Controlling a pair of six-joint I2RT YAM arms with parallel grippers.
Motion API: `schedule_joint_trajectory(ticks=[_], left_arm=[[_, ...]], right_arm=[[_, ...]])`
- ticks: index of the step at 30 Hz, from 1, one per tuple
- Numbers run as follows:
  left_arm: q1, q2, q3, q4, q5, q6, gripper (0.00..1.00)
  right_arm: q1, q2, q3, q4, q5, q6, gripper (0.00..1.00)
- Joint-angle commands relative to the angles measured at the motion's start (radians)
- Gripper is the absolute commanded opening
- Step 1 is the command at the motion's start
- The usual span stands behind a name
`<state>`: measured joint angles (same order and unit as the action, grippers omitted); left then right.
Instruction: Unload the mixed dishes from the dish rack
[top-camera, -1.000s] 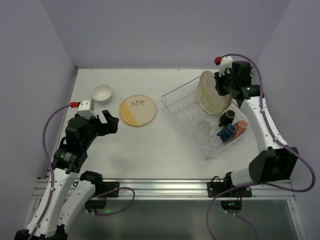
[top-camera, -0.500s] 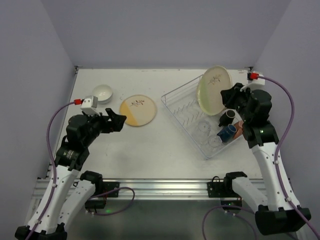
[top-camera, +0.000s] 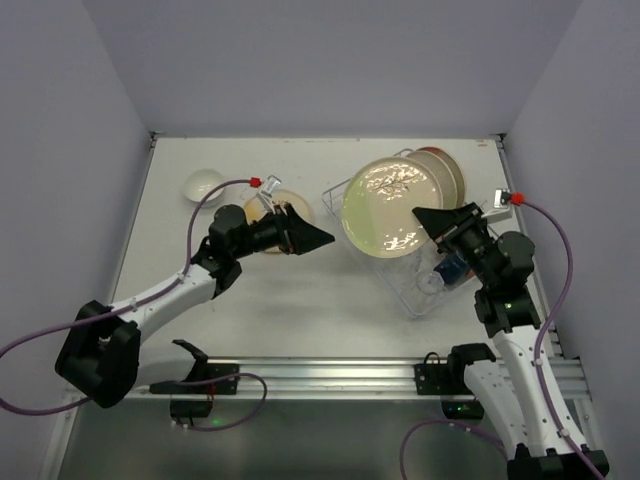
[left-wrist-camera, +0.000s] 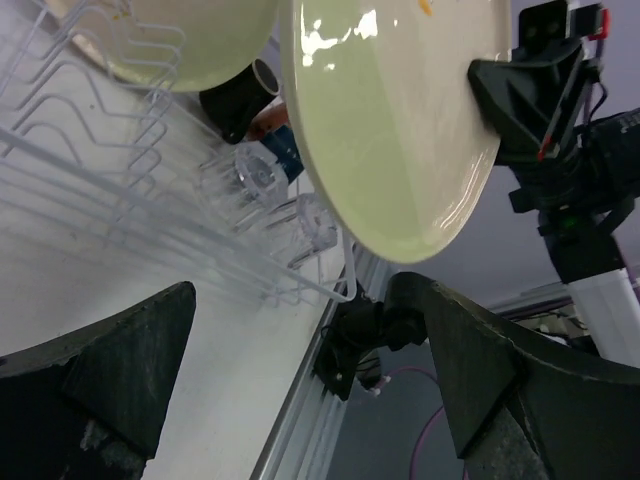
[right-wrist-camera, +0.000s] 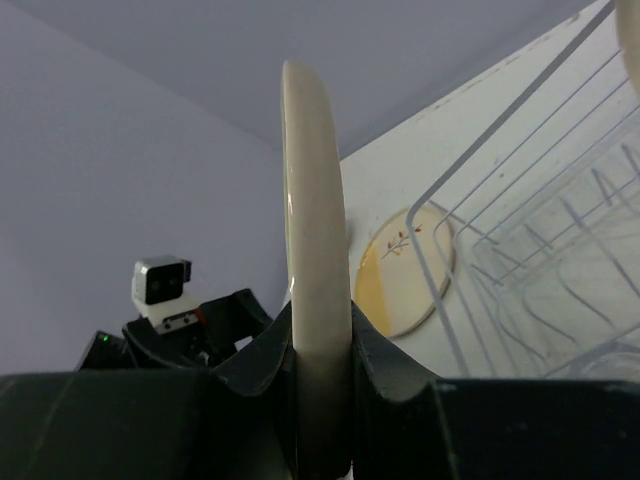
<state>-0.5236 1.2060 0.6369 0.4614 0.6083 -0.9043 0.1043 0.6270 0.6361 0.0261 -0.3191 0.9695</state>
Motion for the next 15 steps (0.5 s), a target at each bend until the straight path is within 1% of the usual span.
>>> schedule_joint_trajectory(ticks=[1,3,6,8,9,11,12,14,15], left_arm=[[-0.012,0.065,0.069,0.325,0.071,-0.149,1.0],[-0.018,0.121,0.098,0.375,0.076,-0.189,1.0],[-0.024,0.165,0.124,0.393,0.071,-0.223,0.99],[-0.023,0.176,0.119,0.457,0.07,-0.271,0.96],[-0.026,0.181,0.121,0.476,0.067,-0.284,0.91],[-0.029,0.181,0.129,0.502,0.061,-0.309,0.84],[-0.032,0.178,0.136,0.503,0.059,-0.312,0.77],[-0.041,0.165,0.139,0.505,0.051,-0.323,0.67],[-0.044,0.161,0.136,0.505,0.047,-0.324,0.64]], right_arm=[[-0.002,-0.03,0.01,0.326,-0.145,0.181,0.0],[0.0,-0.023,-0.006,0.357,-0.21,0.196,0.0],[0.0,-0.023,-0.019,0.394,-0.247,0.201,0.0],[0.0,-0.015,-0.015,0.394,-0.262,0.195,0.0],[0.0,0.0,-0.015,0.402,-0.296,0.189,0.0],[0.0,0.016,-0.018,0.431,-0.328,0.186,0.0],[0.0,0.032,-0.021,0.442,-0.362,0.181,0.0],[0.0,0.048,-0.026,0.463,-0.379,0.172,0.0],[0.0,0.063,-0.029,0.472,-0.391,0.166,0.0]])
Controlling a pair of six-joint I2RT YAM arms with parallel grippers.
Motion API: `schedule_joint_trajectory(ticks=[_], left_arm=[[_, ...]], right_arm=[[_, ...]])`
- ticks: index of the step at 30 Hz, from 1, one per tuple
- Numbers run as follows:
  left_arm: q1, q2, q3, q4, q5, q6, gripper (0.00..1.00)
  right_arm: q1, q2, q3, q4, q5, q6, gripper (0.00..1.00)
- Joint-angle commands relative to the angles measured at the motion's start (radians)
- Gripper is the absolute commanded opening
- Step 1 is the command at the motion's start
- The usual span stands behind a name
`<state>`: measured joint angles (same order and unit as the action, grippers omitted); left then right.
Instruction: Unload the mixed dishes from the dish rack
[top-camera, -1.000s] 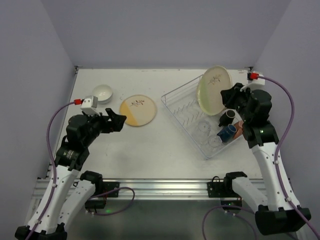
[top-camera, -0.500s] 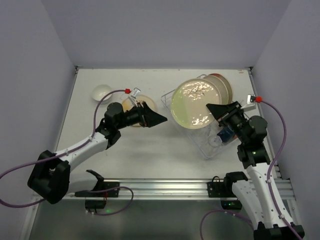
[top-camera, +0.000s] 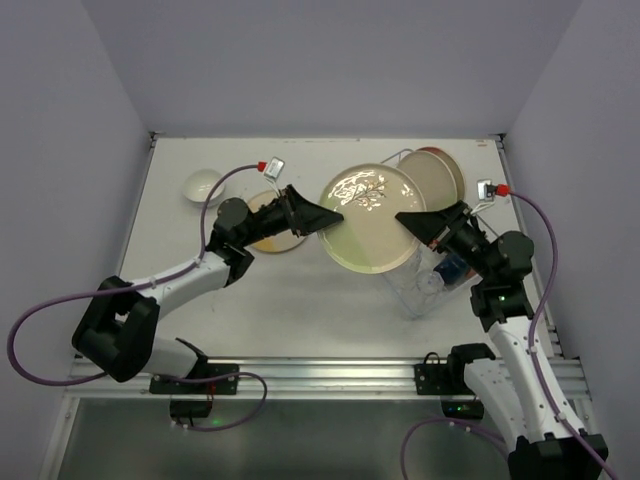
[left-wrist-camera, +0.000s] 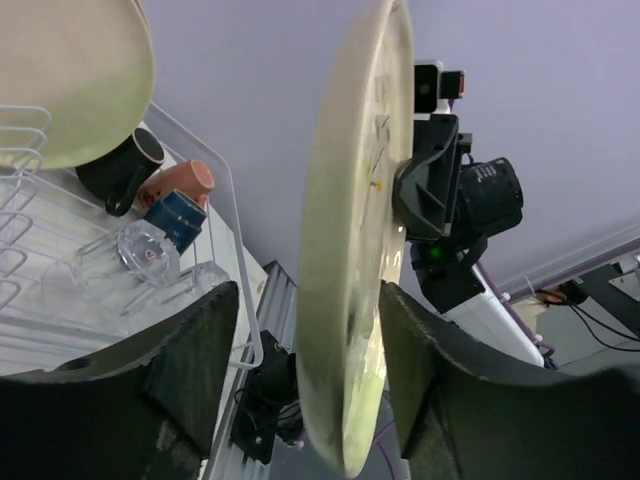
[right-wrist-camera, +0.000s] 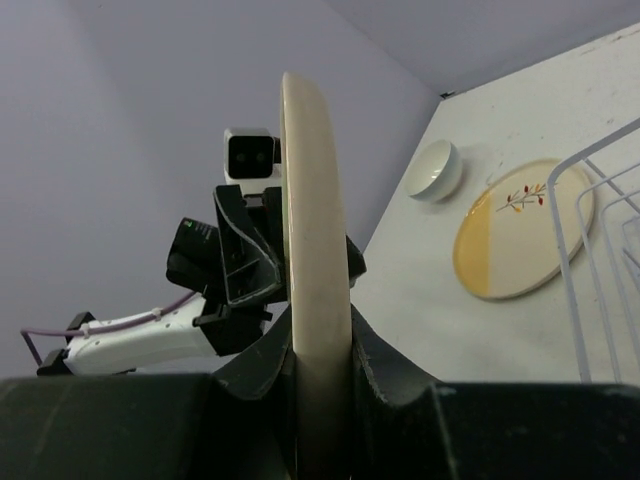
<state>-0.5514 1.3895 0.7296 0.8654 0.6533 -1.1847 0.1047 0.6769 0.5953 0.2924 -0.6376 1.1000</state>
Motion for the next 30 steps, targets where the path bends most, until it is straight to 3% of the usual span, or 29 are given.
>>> schedule_joint_trajectory(ticks=[1,2,3,5,6,10,13,14,16,18,21,24,27,30], left_arm=[[-0.021,-0.026,0.037,0.101,-0.006,-0.05,0.6],[-0.024,-0.027,0.033,0.101,-0.006,-0.053,0.53],[-0.03,-0.03,0.031,0.101,-0.007,-0.058,0.37],[-0.038,-0.038,0.016,0.101,-0.009,-0.079,0.18],[-0.039,-0.043,0.01,0.098,-0.011,-0.085,0.0],[-0.044,-0.09,-0.035,0.014,-0.065,-0.108,0.0],[-0.044,-0.161,-0.061,-0.139,-0.168,-0.095,0.0],[-0.042,-0.203,-0.073,-0.176,-0.203,-0.092,0.0],[-0.039,-0.268,-0.082,-0.289,-0.314,-0.087,0.0],[-0.027,-0.311,-0.094,-0.35,-0.381,-0.093,0.0],[0.01,-0.392,-0.102,-0.454,-0.497,-0.099,0.0],[0.092,-0.461,-0.102,-0.571,-0.564,-0.107,0.0],[0.226,-0.484,-0.116,-0.658,-0.56,-0.099,0.0],[0.362,-0.44,-0.124,-0.645,-0.491,-0.081,0.0]], right_arm=[[0.0,0.021,0.011,0.218,-0.082,0.032,0.0],[0.0,0.029,0.009,0.224,-0.088,0.028,0.0],[0.0,0.035,0.009,0.231,-0.091,0.018,0.0],[0.0,0.046,0.008,0.229,-0.082,0.003,0.0],[-0.002,0.047,0.008,0.225,-0.07,-0.014,0.0],[-0.002,0.078,0.011,0.203,-0.013,-0.046,0.01],[0.0,0.121,0.015,0.2,0.007,-0.06,0.31],[-0.002,0.144,0.015,0.198,0.021,-0.065,0.54],[0.0,0.167,0.015,0.183,0.039,-0.069,0.77],[0.0,0.184,0.015,0.147,0.062,-0.095,0.87],[-0.002,0.171,0.018,0.058,0.119,-0.149,0.98],[-0.002,0.116,0.032,-0.08,0.212,-0.228,0.99],[-0.002,0.023,0.05,-0.189,0.288,-0.301,0.99],[-0.002,-0.058,0.058,-0.267,0.323,-0.354,0.99]])
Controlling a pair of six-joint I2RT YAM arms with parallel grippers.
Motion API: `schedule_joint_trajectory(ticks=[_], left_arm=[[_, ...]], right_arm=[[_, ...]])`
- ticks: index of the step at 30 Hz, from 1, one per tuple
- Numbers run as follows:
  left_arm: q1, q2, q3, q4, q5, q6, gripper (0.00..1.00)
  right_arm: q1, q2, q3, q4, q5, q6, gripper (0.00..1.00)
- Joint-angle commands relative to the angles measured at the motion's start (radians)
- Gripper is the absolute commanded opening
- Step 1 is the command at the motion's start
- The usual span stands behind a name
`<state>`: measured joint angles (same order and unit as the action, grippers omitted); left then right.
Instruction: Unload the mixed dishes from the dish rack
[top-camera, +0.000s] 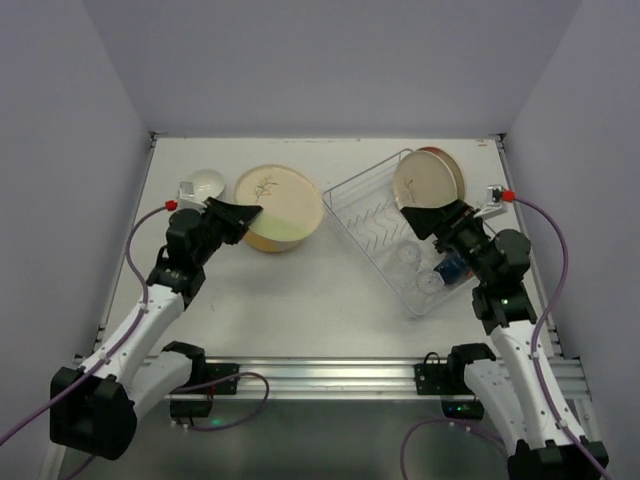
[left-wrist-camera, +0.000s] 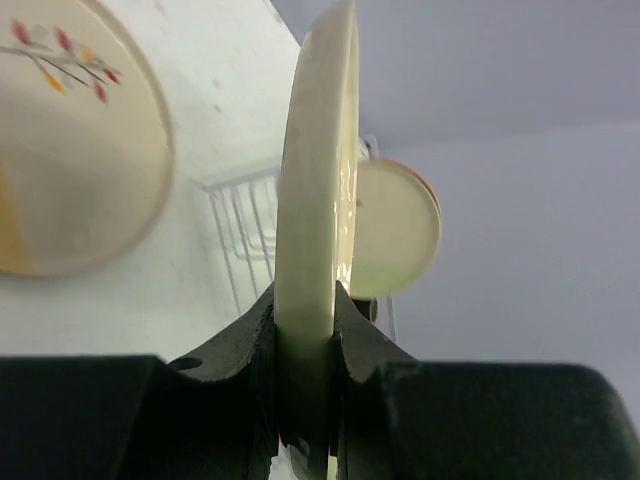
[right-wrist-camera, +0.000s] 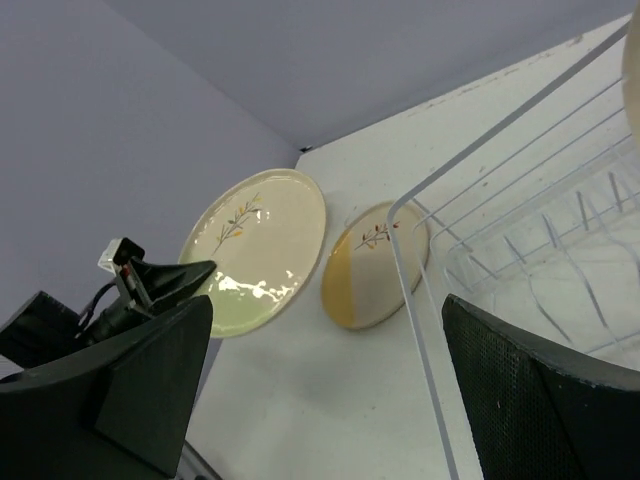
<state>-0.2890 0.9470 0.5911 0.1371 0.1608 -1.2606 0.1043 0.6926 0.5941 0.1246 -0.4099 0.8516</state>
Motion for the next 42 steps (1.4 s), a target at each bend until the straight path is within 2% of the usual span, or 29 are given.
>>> schedule_joint_trajectory(ticks=[1,7,11,15,23,24,25,27,30,31,33,35,36,38,42], left_arm=[[0.146,0.045,0.015,0.099,0.017,0.0,0.0],[0.189,0.255,0.093,0.148,0.045,0.081,0.0],[0.208,0.343,0.113,0.182,0.043,0.107,0.0],[0.214,0.406,0.128,0.208,0.042,0.157,0.0],[0.211,0.542,0.125,0.268,0.065,0.159,0.0],[0.211,0.558,0.134,0.248,0.065,0.17,0.05],[0.209,0.587,0.153,0.237,0.062,0.176,0.17],[0.205,0.607,0.162,0.214,0.052,0.19,0.23],[0.188,0.627,0.18,0.168,0.01,0.214,0.41],[0.174,0.633,0.188,0.157,-0.003,0.224,0.58],[0.153,0.65,0.223,0.109,-0.03,0.251,0.77],[0.139,0.661,0.249,0.072,-0.049,0.268,0.85],[0.126,0.667,0.265,0.044,-0.072,0.28,0.93],[0.116,0.668,0.285,0.009,-0.105,0.3,0.98],[0.067,0.671,0.343,-0.08,-0.199,0.343,1.0]], right_arm=[[-0.002,-0.124,0.065,-0.124,0.109,-0.127,0.99],[-0.002,-0.266,0.085,-0.207,0.065,-0.186,0.99],[-0.002,-0.34,0.107,-0.243,-0.036,-0.223,0.99],[-0.002,-0.378,0.119,-0.292,-0.056,-0.249,0.99],[-0.002,-0.41,0.108,-0.307,-0.075,-0.264,0.99],[-0.002,-0.41,0.107,-0.307,-0.079,-0.264,0.99],[-0.002,-0.409,0.105,-0.307,-0.082,-0.266,0.99],[-0.002,-0.41,0.095,-0.303,-0.083,-0.267,0.99],[-0.002,-0.403,0.087,-0.304,-0.082,-0.273,0.99],[-0.002,-0.4,0.085,-0.304,-0.083,-0.275,0.99],[-0.002,-0.401,0.079,-0.304,-0.084,-0.278,0.99],[-0.002,-0.401,0.076,-0.304,-0.079,-0.281,0.99],[-0.002,-0.401,0.075,-0.307,-0.079,-0.281,0.99],[-0.002,-0.401,0.076,-0.307,-0.081,-0.286,0.99],[-0.002,-0.398,0.075,-0.307,-0.079,-0.29,0.99]])
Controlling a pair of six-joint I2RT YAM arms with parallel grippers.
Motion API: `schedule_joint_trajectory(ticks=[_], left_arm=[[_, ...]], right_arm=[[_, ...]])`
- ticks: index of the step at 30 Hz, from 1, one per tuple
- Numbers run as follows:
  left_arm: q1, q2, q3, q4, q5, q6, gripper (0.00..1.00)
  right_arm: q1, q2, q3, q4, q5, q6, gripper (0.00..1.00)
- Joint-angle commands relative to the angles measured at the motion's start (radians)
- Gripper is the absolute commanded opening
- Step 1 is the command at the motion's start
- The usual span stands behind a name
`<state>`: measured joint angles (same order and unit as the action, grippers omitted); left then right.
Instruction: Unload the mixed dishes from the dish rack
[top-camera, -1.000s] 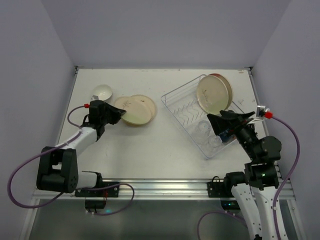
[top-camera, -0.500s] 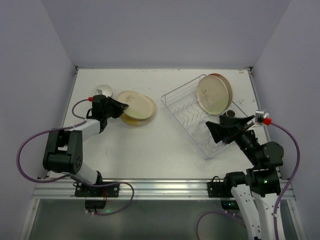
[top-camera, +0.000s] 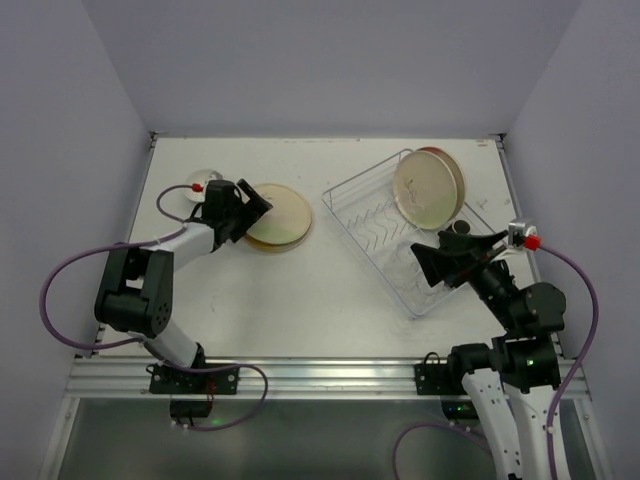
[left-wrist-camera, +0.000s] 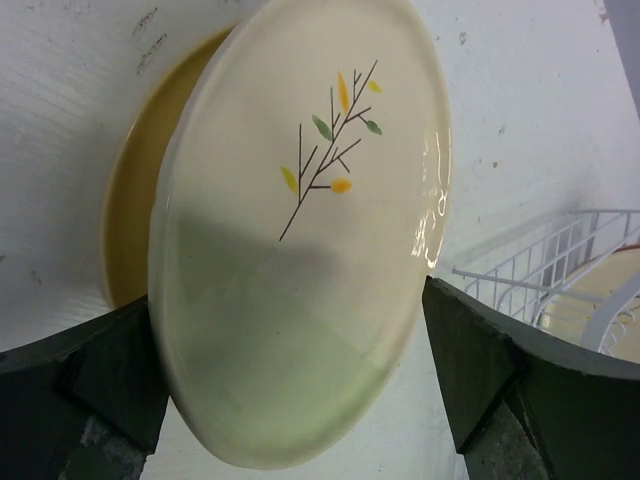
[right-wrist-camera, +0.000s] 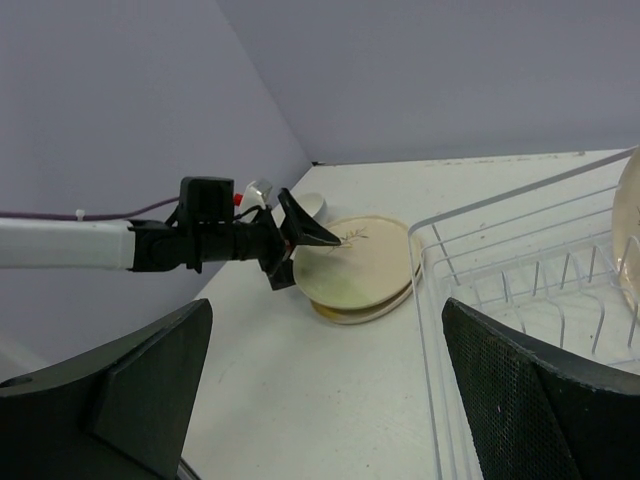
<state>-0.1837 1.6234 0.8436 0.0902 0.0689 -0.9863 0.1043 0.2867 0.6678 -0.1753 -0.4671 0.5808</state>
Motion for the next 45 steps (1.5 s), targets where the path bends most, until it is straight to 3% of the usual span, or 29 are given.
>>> schedule_joint_trajectory(ticks=[1,9,20,32,39,45], left_arm=[[-0.045,-0.005,0.101,-0.05,-0.127,0.074,1.0],[-0.074,0.022,0.144,-0.193,-0.218,0.058,1.0],[-0.111,0.121,0.33,-0.441,-0.296,0.124,1.0],[-0.111,0.179,0.43,-0.61,-0.284,0.155,1.0],[-0.111,0.116,0.411,-0.635,-0.294,0.163,1.0],[-0.111,-0.029,0.379,-0.656,-0.291,0.189,1.0]], right_arm=[[-0.002,0.006,0.0,-0.007,-0.022,-0.019,0.99],[-0.002,0.014,-0.002,-0.003,-0.03,-0.016,0.99],[-0.002,0.046,0.012,-0.041,0.004,-0.05,0.99],[0.0,0.112,0.035,-0.09,0.077,-0.102,0.99],[-0.002,0.21,0.088,-0.139,0.206,-0.165,0.99],[-0.002,0.288,0.104,-0.142,0.358,-0.214,0.99]])
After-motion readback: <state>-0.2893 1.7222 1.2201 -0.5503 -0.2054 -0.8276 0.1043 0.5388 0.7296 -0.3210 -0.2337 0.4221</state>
